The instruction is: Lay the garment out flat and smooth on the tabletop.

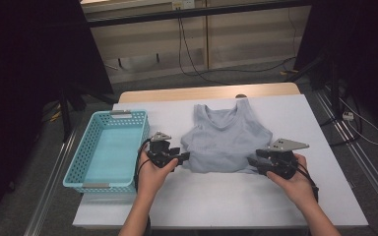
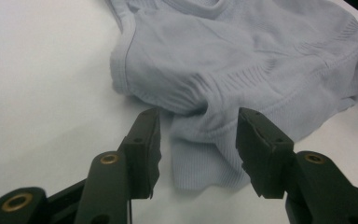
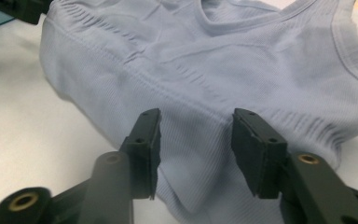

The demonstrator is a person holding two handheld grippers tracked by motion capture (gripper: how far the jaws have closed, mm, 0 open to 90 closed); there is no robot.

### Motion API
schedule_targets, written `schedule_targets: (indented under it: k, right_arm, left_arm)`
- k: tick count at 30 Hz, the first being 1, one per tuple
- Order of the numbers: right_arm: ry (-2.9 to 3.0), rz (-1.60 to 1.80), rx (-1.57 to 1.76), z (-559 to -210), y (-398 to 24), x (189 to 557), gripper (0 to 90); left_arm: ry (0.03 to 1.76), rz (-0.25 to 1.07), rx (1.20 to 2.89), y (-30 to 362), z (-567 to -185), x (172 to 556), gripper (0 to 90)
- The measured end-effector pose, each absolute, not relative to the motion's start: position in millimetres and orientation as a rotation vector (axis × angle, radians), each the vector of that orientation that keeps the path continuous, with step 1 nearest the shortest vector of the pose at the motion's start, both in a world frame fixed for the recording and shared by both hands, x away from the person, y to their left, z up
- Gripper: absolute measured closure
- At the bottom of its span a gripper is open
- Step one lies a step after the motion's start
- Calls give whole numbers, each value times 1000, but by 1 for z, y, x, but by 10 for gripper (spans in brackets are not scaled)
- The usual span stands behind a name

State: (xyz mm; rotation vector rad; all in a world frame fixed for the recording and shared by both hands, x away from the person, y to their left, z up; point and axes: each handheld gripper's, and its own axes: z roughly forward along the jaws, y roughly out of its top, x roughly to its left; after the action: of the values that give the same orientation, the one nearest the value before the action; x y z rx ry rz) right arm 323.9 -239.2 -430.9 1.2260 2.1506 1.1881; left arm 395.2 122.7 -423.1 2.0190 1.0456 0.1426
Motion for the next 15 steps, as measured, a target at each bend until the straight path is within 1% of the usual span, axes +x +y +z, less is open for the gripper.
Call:
schedule_targets:
  k: [2,5,11,15]
  right_arm:
    - [2143,1187,1225,-429,-238,326,482]
    - [2138,1191,1220,-428,-237,328,468]
    - [2120,1185,1225,-427,-233,333,412]
    - [2114,1171,1218,-427,-230,335,404]
  left_arm:
    - [1046,144,2039,123,-426,394,525]
    - [1053,137,2051,122,-432,394,544]
    - [1037,142,2092,116,-443,397,550]
    - [1034,149,2107,109,-450,400,562]
